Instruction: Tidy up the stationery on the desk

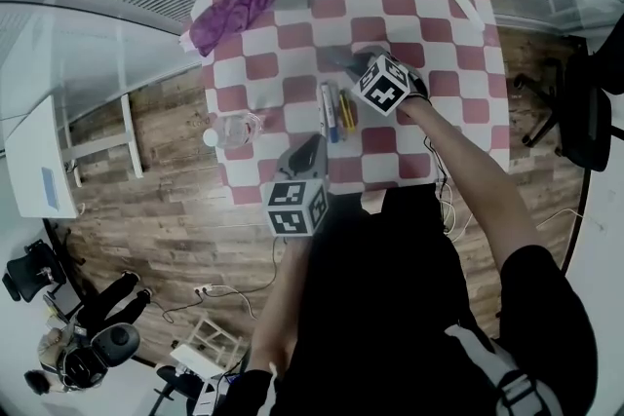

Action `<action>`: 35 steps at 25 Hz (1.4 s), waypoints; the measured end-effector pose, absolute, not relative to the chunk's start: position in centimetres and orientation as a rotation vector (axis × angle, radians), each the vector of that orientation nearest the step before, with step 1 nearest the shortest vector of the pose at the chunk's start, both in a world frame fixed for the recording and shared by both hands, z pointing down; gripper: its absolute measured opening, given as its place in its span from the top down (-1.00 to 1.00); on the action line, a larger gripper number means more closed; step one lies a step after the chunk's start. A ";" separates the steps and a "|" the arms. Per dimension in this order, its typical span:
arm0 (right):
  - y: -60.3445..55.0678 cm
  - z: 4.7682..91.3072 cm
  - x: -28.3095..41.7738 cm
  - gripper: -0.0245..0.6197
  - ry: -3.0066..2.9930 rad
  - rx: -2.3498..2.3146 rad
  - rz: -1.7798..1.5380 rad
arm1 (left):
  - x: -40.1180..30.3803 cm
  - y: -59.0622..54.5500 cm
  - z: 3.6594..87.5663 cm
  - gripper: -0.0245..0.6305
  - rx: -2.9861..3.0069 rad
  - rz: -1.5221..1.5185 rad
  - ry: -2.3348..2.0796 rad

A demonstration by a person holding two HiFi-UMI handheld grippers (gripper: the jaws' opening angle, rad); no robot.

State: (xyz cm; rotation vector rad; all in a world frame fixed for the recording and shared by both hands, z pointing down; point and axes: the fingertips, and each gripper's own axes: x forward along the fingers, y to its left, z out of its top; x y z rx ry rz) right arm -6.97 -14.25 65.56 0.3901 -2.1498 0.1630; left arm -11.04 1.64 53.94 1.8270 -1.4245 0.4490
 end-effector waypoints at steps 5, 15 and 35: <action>-12.5 65.3 -5.9 0.48 -2.141 0.458 0.255 | -10.9 1.3 53.6 0.80 1.860 0.442 -1.412; -9.4 64.4 -3.1 0.48 -2.126 0.709 0.517 | -9.3 0.5 53.0 0.80 1.943 0.442 -1.349; -3.7 65.6 -1.8 0.47 -1.925 1.273 1.053 | -9.3 1.8 53.1 0.80 1.969 0.436 -1.319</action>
